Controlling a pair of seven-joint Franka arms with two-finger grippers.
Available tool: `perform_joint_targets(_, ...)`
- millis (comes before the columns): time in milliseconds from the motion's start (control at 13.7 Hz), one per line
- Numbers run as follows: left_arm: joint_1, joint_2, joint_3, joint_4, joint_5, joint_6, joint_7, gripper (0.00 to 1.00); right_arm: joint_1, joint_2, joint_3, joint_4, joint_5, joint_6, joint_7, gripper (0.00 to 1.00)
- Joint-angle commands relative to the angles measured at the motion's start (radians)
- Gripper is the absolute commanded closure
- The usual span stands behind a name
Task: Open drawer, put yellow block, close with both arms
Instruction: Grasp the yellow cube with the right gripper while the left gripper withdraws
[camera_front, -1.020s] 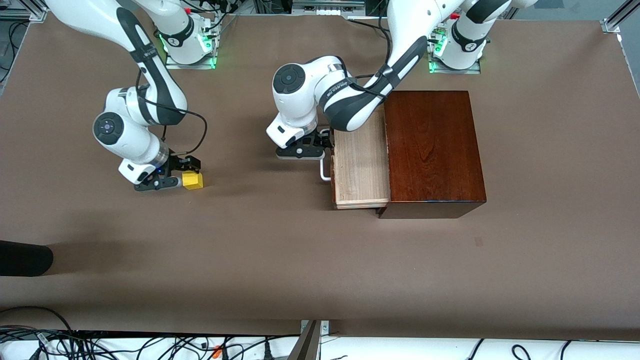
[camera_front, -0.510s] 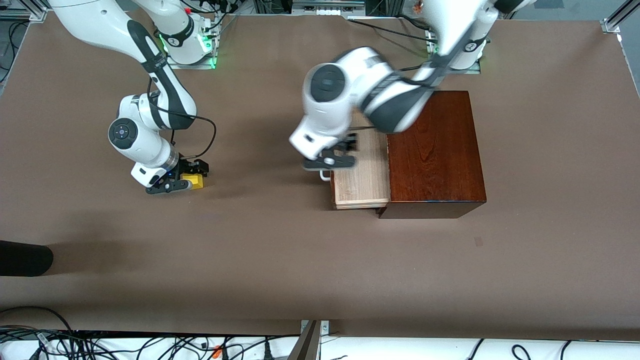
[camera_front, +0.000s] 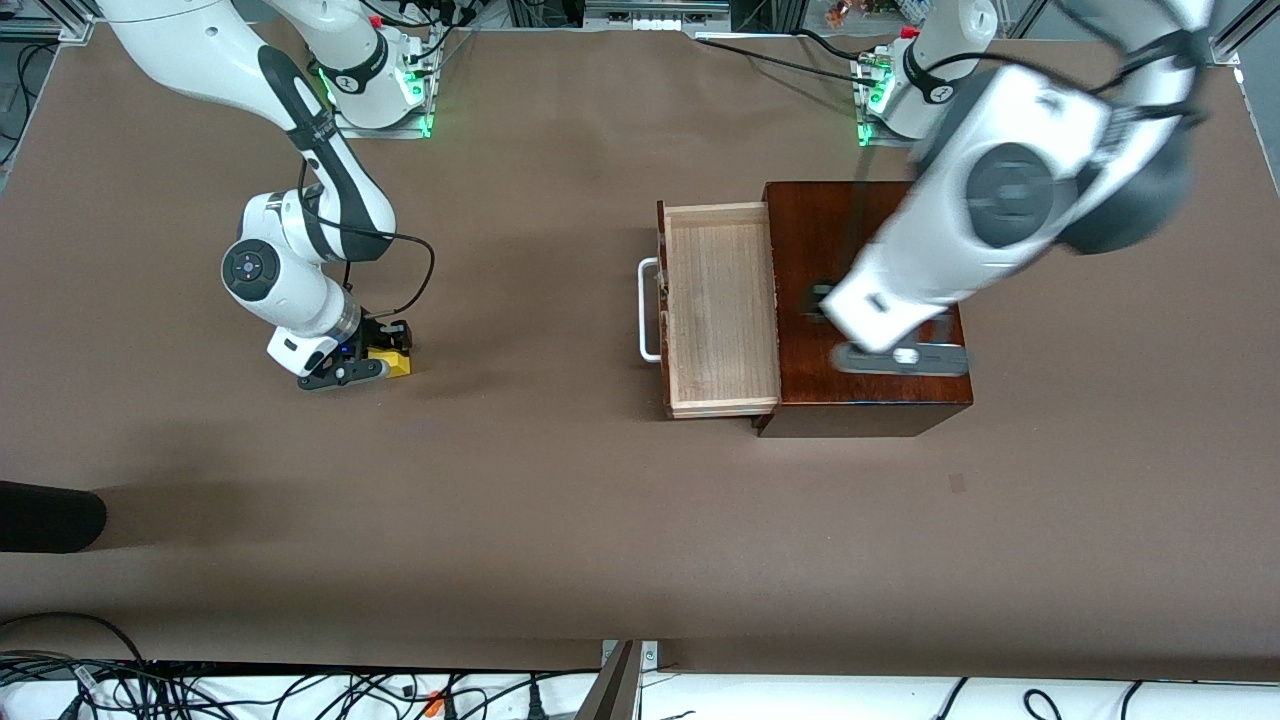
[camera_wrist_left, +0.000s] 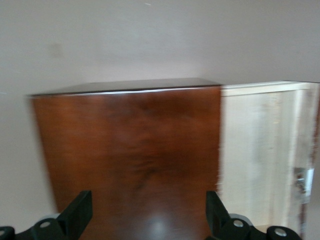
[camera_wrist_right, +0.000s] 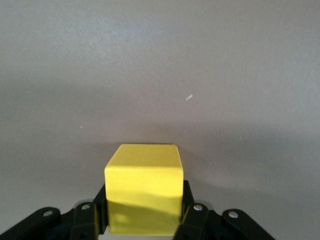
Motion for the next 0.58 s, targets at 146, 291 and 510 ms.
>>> perform_joint_targets(146,0.145,-0.089,-0.014,-0.048,-0.03,-0.017,0.107,0.0,0.001,-0.058,0.07,0.141,0.002,-0.211,-0.163,1.0)
perform_joint_targets(291,0.134,-0.141,0.078,-0.058,-0.084,-0.049,0.222,0.0,0.001,-0.076,0.162,0.255,-0.027,-0.377,-0.169,1.0)
perform_joint_targets(510,0.033,-0.234,0.283,-0.119,-0.124,-0.076,0.358,0.0,0.016,-0.072,0.333,0.477,-0.13,-0.599,-0.169,1.0)
